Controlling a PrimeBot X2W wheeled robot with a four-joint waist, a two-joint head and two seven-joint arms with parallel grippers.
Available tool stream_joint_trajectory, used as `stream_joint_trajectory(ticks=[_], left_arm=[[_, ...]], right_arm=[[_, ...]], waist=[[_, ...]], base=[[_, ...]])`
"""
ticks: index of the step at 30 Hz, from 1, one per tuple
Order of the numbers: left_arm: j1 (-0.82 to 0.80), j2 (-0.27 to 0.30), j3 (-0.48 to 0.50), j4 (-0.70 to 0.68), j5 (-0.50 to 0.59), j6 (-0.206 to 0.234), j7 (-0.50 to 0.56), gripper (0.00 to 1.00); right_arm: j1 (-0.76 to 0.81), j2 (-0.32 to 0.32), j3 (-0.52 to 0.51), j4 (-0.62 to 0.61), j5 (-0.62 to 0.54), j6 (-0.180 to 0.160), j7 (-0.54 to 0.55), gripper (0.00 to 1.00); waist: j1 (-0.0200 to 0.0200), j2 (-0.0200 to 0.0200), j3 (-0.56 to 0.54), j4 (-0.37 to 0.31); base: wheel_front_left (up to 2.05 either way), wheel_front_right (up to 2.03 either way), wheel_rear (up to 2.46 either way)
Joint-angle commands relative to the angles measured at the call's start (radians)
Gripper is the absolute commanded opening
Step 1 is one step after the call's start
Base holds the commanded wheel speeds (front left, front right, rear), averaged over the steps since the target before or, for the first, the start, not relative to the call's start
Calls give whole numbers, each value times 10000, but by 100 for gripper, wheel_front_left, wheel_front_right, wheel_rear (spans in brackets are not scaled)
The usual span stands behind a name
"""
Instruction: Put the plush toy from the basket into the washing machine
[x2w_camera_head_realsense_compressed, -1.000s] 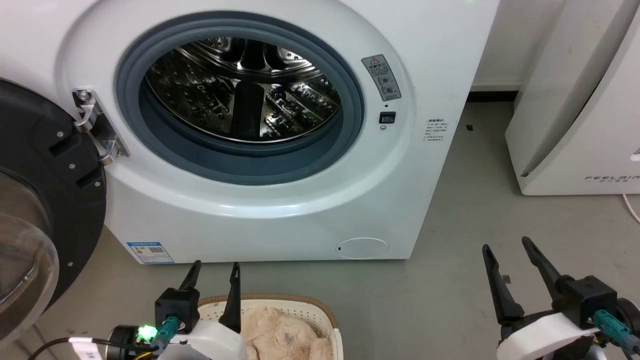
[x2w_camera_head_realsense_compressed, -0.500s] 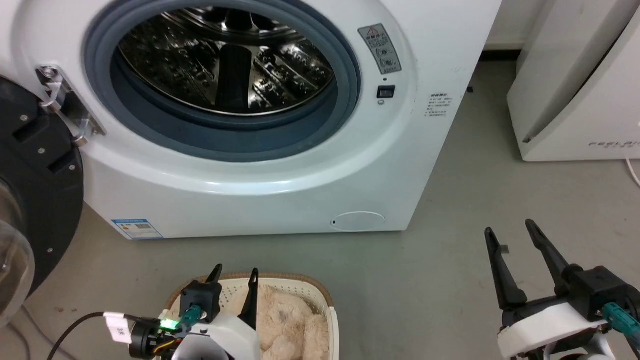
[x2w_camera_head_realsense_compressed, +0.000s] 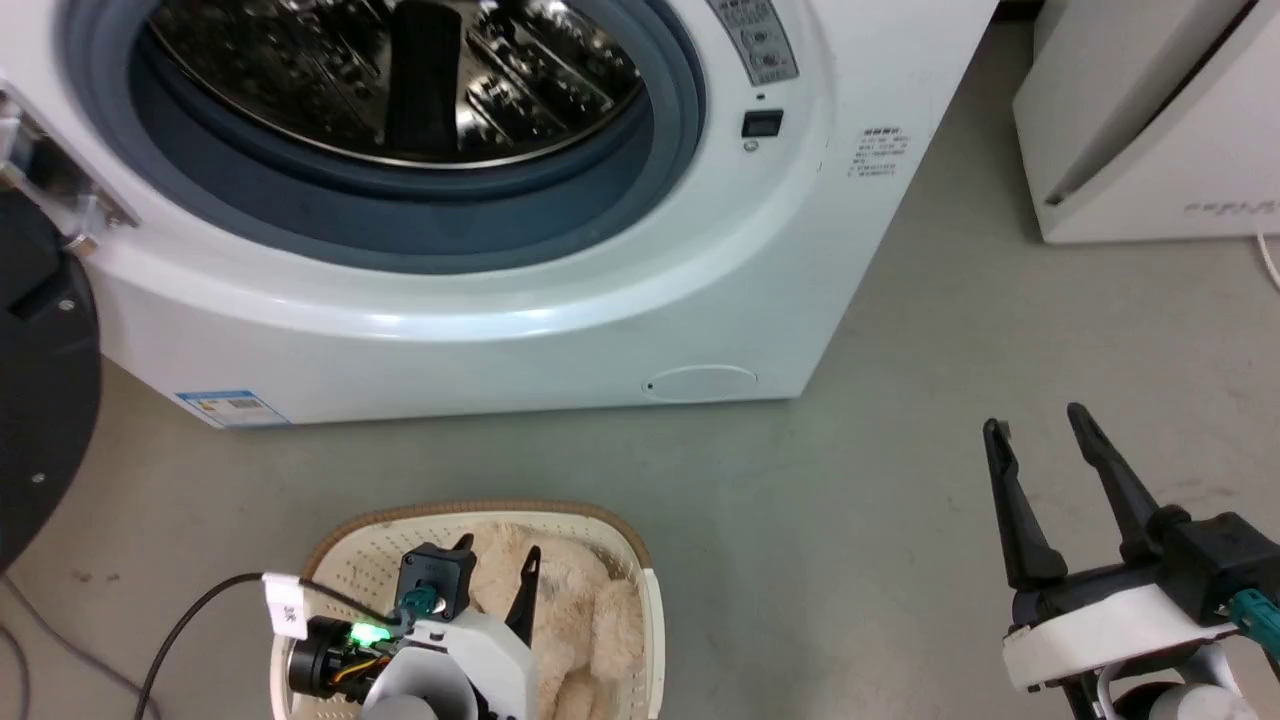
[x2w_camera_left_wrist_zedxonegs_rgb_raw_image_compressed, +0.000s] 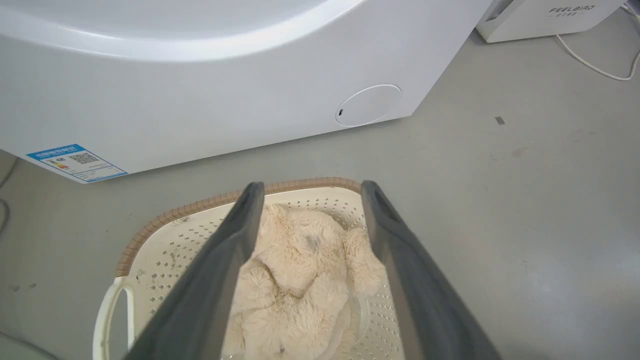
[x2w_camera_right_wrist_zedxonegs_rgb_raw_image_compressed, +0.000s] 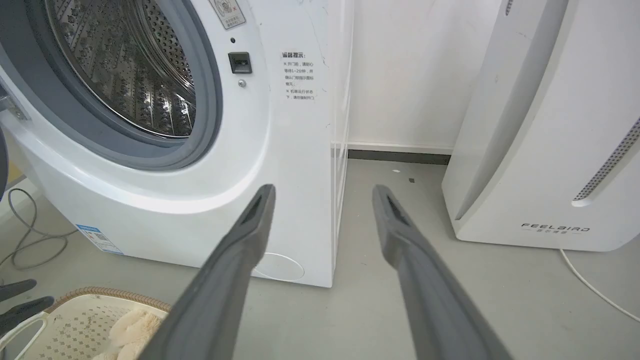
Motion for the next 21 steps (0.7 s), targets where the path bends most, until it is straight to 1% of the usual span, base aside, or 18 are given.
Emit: stream_joint_trajectory(ticks=[1, 11, 21], left_arm=[[-240, 66, -54, 257, -117, -69, -4, 100], [-936, 260, -726, 1614, -206, -300, 531, 100], [-1686, 556, -1122, 2723, -464, -351, 968, 100]], right_arm=[[-199, -1, -20, -80, 81, -5, -80, 100], [-375, -1, -54, -188, 243, -5, -287, 100], [-596, -2, -54, -363, 415, -6, -496, 100]], waist=[[-1, 0, 156, -65], [-1, 0, 950, -264], [-1, 0, 1893, -464]], base=[[0, 0, 0], [0, 0, 0], [0, 0, 0]])
